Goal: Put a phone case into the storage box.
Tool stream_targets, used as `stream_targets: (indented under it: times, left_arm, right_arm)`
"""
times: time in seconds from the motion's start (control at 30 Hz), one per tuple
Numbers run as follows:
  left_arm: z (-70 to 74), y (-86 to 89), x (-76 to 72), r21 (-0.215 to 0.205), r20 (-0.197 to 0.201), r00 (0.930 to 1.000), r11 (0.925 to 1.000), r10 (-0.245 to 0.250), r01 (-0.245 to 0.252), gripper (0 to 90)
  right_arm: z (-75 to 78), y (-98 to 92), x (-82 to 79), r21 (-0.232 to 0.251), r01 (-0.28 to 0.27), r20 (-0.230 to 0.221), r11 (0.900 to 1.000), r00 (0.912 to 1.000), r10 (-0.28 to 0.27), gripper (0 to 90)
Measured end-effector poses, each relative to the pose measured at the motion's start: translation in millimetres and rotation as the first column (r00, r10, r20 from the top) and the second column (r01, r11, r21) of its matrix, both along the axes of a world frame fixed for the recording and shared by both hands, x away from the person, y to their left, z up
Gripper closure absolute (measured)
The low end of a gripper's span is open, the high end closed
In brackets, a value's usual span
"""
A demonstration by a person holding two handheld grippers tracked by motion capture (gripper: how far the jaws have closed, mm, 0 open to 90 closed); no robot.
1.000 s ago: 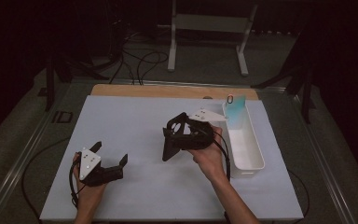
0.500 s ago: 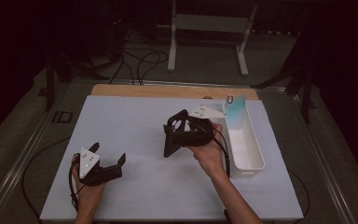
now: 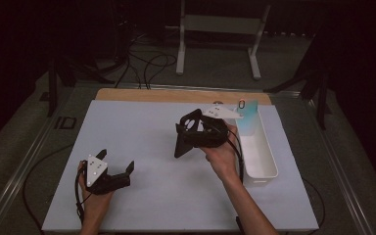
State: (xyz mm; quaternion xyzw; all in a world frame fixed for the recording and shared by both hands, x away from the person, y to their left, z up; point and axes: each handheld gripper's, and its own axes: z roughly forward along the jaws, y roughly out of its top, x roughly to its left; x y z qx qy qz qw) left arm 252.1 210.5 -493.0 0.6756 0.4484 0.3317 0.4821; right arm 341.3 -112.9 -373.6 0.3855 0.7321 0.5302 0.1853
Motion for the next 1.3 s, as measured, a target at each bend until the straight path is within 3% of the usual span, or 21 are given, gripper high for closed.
stream_targets:
  times: [0.33,0.67,1.3]
  left_arm:
    - [0.2,-0.4,-0.5,0.002,0.008,1.0000,1.0000,0.003,-0.003,0.0]
    - [0.1,-1.9,-0.9,0.002,0.009,1.0000,1.0000,0.002,-0.002,0.0]
    - [0.3,-1.9,-1.1,0.004,0.006,1.0000,1.0000,0.005,-0.005,0.3]
  right_arm:
    - [12.3,-6.4,15.2,-0.045,0.039,0.028,0.998,0.9989,-0.037,13.1]
    - [19.9,-16.0,29.0,-0.061,0.075,0.041,0.995,0.9965,-0.073,13.1]
    - [27.5,-53.5,55.2,-0.075,0.189,0.035,0.979,0.9818,-0.187,13.2]
